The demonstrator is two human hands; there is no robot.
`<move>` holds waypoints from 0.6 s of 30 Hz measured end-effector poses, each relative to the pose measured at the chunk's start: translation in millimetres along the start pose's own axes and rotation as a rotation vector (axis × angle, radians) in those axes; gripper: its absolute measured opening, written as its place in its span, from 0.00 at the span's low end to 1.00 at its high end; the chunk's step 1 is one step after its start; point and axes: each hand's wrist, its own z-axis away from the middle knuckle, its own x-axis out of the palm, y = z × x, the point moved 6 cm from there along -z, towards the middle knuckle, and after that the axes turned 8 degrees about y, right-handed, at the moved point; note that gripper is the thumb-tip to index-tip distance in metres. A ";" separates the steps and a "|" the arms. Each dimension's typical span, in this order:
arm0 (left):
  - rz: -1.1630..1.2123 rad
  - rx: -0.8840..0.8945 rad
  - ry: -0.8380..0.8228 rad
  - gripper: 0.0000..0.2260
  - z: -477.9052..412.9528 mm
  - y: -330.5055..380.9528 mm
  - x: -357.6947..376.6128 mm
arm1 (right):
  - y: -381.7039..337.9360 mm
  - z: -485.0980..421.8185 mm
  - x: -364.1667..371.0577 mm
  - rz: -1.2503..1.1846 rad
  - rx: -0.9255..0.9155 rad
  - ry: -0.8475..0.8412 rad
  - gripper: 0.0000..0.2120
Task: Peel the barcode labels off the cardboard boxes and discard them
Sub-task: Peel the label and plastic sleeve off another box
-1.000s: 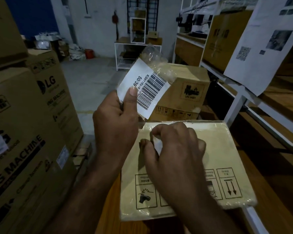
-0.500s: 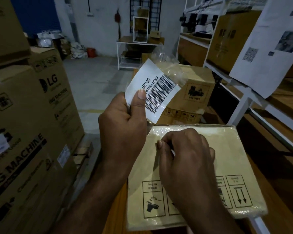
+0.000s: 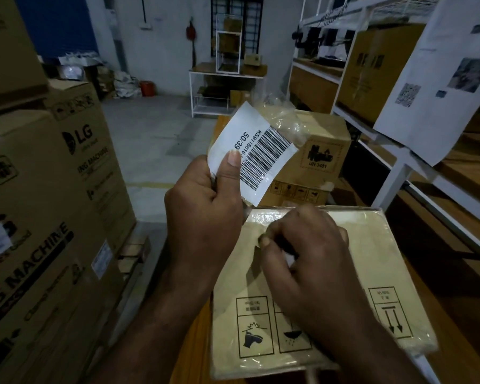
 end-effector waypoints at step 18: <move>0.032 0.001 -0.013 0.11 3.3 1.4 -1.7 | 5.7 -1.2 -1.9 0.026 -0.066 -0.020 0.05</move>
